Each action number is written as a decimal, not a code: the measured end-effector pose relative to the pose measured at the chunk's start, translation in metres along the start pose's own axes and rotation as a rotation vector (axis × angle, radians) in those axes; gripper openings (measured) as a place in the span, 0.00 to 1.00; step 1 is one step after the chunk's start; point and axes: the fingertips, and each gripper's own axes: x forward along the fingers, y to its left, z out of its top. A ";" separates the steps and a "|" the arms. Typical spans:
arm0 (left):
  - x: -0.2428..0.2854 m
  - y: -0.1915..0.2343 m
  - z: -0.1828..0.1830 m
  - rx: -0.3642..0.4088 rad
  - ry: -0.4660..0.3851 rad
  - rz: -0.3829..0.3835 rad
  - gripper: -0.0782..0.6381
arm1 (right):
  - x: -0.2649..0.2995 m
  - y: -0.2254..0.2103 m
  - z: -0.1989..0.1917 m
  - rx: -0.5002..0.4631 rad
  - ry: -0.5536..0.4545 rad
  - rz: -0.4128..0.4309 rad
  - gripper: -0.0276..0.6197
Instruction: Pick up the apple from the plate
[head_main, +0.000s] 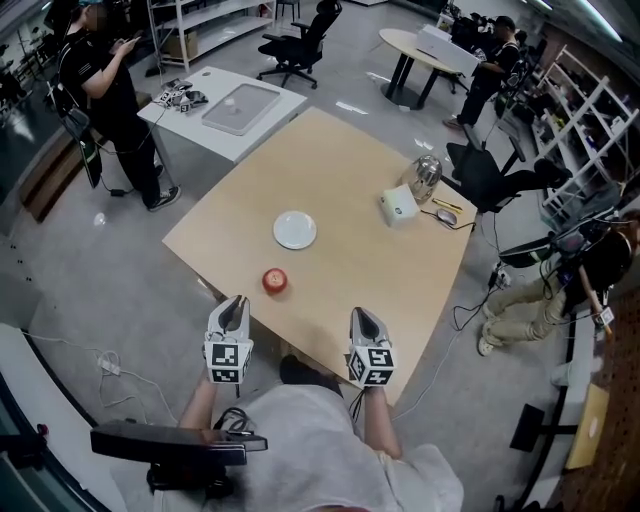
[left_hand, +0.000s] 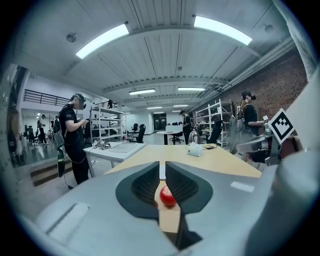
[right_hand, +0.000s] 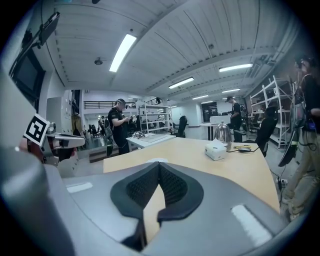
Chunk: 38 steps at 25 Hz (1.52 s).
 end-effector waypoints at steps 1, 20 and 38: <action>-0.004 0.002 0.000 -0.002 -0.003 0.004 0.19 | -0.002 0.002 -0.001 -0.001 -0.001 -0.001 0.05; -0.058 0.009 -0.005 -0.012 -0.030 0.053 0.14 | -0.036 0.024 -0.001 -0.039 -0.043 0.006 0.05; -0.069 0.016 -0.002 0.006 -0.045 0.061 0.14 | -0.042 0.037 0.003 -0.060 -0.056 0.008 0.05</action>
